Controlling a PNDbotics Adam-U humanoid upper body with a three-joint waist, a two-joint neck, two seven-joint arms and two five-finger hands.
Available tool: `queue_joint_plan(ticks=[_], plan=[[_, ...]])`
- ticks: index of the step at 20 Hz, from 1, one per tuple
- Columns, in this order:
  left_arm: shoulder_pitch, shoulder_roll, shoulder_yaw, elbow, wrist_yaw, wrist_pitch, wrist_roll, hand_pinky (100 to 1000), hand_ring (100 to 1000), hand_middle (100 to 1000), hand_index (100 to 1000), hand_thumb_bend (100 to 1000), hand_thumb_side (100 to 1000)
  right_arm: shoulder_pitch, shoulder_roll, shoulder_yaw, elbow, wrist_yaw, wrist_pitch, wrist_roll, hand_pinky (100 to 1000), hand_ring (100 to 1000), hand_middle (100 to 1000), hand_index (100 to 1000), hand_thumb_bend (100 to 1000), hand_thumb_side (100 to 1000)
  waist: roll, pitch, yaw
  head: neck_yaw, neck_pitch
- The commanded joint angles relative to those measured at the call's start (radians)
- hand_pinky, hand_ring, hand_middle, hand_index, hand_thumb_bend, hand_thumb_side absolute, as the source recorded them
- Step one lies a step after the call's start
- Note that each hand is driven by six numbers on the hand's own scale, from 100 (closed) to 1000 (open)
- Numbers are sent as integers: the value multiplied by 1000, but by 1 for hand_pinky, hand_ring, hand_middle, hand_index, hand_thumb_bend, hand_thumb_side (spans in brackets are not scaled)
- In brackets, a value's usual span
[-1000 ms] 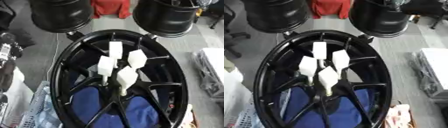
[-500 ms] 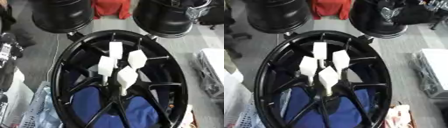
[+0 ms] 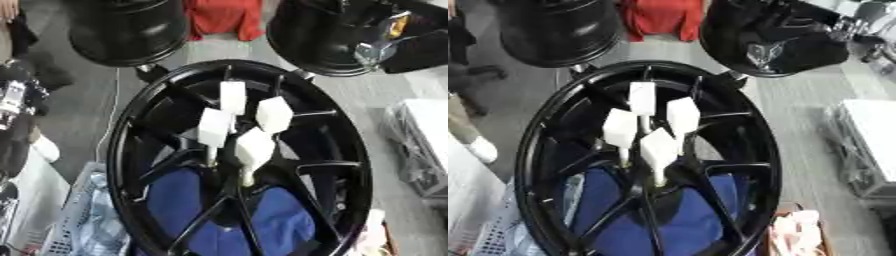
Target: Pull the pin out of the wheel hub.
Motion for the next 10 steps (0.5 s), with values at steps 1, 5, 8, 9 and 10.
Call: queue_joint_plan(ticks=[1,5,8,9,10], plan=[[-4,25,-3,-20,10,1,-7,851,683,643,783,100,698,-33,1,22,-12,23,6,44,771,765,759,779,139,313,5,-25,1,-1,6],[0,25,-4,-20,13,2,-8,851,683,643,783,100,699,-66,24,63,-12,39,20,109,787,777,771,802,205,302,5,-33,1,-4,6],[2,25,-6,-20,14,5,-10,851,683,643,783,100,700,-81,36,80,-12,63,18,148,806,792,789,830,296,262,4,-35,2,-6,6],[3,25,-6,-20,15,5,-11,851,683,643,783,100,700,-85,39,85,-12,75,13,162,813,797,793,836,320,257,4,-36,2,-6,6],[3,25,-7,-20,15,6,-11,851,683,643,783,100,700,-88,42,90,-12,89,5,179,823,802,798,843,357,236,3,-36,2,-6,6]])
